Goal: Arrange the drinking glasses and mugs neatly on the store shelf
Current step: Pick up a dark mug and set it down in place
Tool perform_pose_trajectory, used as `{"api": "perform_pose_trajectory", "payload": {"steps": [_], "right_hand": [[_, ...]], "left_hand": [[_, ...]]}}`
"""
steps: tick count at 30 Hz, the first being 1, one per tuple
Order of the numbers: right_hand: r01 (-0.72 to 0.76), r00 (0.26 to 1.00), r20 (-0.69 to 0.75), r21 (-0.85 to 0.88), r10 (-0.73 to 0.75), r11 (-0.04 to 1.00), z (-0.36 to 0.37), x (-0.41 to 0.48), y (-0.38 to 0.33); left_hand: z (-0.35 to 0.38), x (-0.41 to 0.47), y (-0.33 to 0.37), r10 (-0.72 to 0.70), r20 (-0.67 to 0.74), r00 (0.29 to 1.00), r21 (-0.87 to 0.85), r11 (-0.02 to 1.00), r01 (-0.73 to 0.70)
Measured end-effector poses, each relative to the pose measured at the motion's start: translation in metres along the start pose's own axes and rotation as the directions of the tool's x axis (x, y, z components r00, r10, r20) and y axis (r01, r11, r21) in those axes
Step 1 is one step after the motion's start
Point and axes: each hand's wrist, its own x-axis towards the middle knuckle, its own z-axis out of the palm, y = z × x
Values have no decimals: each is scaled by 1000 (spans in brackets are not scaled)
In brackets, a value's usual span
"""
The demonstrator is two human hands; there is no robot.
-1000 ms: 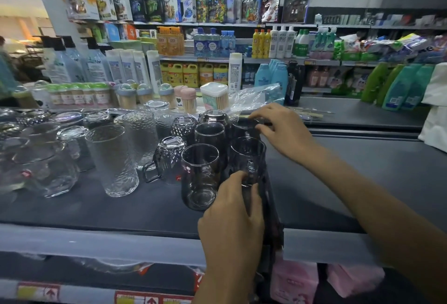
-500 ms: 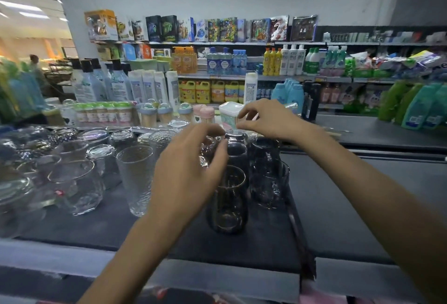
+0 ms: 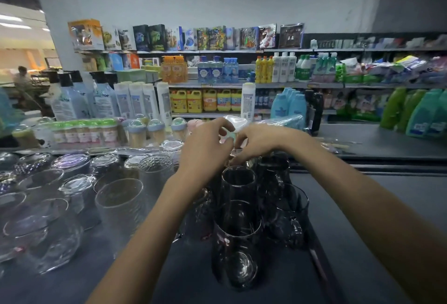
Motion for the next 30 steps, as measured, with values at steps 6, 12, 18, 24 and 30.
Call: {"api": "perform_pose_trajectory", "payload": {"steps": [6, 12, 18, 24, 30], "right_hand": [[22, 1000, -12, 51, -22, 998, 11, 3, 5], [23, 999, -24, 87, -21, 996, 15, 0, 6], [27, 985, -173, 171, 4, 985, -3, -31, 7], [76, 996, -52, 159, -68, 984, -9, -61, -17], [92, 990, -114, 97, -80, 991, 23, -51, -17]], "left_hand": [[12, -12, -13, -6, -132, 991, -168, 986, -16], [14, -14, -14, -7, -103, 995, -274, 962, -21], [4, -18, -14, -4, -25, 1000, -282, 959, -3], [-2, -21, -14, -31, -6, 1000, -263, 964, 28], [-4, -21, -14, -56, 2, 998, -258, 965, 55]]}}
